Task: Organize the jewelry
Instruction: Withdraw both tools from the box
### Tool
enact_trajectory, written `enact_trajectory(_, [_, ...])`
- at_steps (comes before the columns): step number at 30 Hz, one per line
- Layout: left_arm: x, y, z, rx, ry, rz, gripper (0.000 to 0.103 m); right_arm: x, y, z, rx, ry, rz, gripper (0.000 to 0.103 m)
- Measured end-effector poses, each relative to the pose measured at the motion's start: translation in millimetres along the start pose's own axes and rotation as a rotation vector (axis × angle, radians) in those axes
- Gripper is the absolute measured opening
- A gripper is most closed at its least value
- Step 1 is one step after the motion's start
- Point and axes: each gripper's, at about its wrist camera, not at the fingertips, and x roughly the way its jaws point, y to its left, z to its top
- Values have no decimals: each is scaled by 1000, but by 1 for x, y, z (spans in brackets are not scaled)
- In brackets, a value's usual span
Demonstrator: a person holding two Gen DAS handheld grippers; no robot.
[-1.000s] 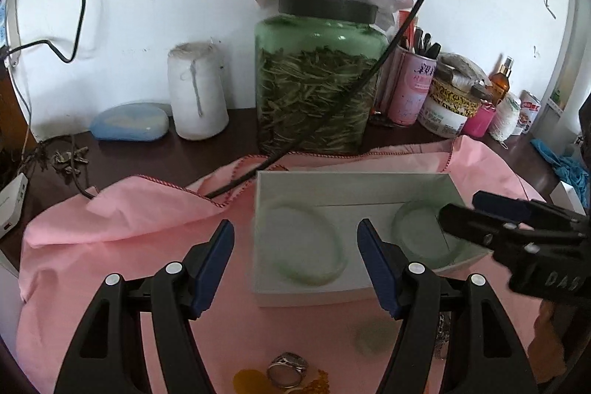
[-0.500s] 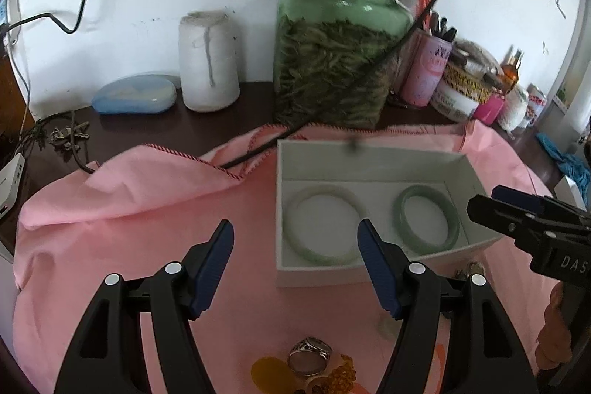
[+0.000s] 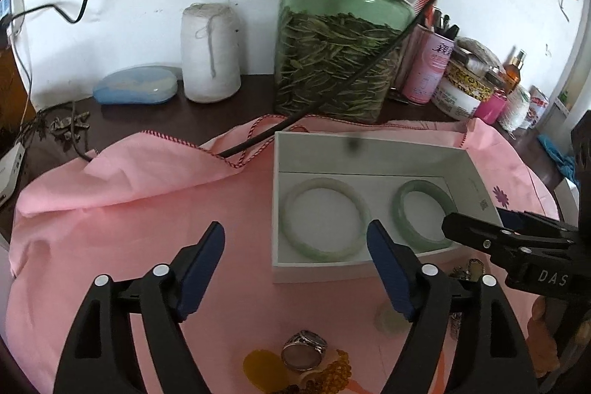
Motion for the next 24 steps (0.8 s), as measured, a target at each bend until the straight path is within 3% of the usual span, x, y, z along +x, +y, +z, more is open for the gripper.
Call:
enact_trajectory(6, [2, -10, -6, -19, 35, -105, 78, 6, 2, 0, -2, 24, -2, 70])
enact_trajectory(8, [-2, -16, -10, -11, 22, -63, 78, 5, 9, -2, -31, 22, -42, 69])
enact_trajectory(24, [-33, -14, -48, -27, 50, -65, 78, -13, 28, -36, -60, 86, -40, 70])
